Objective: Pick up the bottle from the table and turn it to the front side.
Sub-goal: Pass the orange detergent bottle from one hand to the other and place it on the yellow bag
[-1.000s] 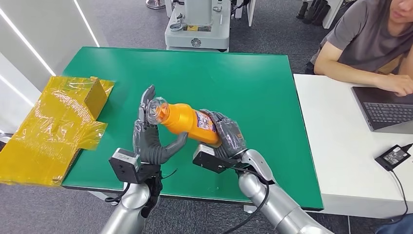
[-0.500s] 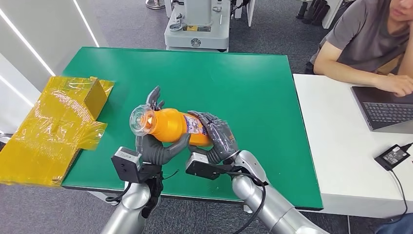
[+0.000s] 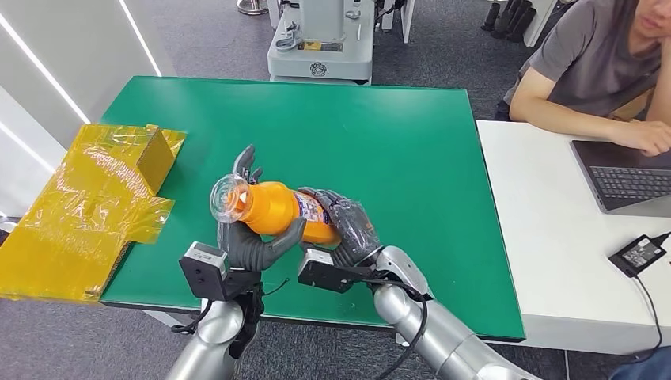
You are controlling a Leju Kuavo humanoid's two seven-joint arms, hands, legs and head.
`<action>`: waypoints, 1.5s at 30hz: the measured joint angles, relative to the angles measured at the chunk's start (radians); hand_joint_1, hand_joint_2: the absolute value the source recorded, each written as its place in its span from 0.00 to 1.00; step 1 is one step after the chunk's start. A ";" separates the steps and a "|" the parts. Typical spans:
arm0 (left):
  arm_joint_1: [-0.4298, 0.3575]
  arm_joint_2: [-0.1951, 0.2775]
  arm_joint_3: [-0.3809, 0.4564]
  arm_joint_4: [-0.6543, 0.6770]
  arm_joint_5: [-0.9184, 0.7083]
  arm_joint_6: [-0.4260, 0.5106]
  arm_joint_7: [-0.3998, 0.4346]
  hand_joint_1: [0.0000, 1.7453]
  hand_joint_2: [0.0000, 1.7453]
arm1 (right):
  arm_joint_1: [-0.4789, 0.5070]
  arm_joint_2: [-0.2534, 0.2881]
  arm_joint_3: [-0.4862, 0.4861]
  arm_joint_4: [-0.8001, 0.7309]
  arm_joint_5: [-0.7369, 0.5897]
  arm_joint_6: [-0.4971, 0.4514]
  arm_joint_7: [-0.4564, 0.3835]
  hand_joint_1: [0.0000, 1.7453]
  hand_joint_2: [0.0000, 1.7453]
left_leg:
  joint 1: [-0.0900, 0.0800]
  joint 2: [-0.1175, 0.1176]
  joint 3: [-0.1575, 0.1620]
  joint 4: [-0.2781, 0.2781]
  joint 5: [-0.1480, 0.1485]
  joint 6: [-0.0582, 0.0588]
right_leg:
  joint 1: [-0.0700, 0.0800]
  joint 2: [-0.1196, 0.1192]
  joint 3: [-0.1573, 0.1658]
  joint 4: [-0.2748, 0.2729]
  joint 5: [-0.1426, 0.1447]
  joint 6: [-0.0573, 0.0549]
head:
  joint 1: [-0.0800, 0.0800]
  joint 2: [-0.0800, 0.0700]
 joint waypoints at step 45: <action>0.029 -0.011 0.008 -0.040 -0.010 -0.045 -0.002 1.00 1.00 | 0.019 0.012 0.006 0.029 0.031 -0.065 0.042 0.22 1.00 | 0.000 0.000 0.000 0.000 0.000 0.000 | 0.000 0.000 0.000 0.000 0.000 0.000 | 0.000 0.000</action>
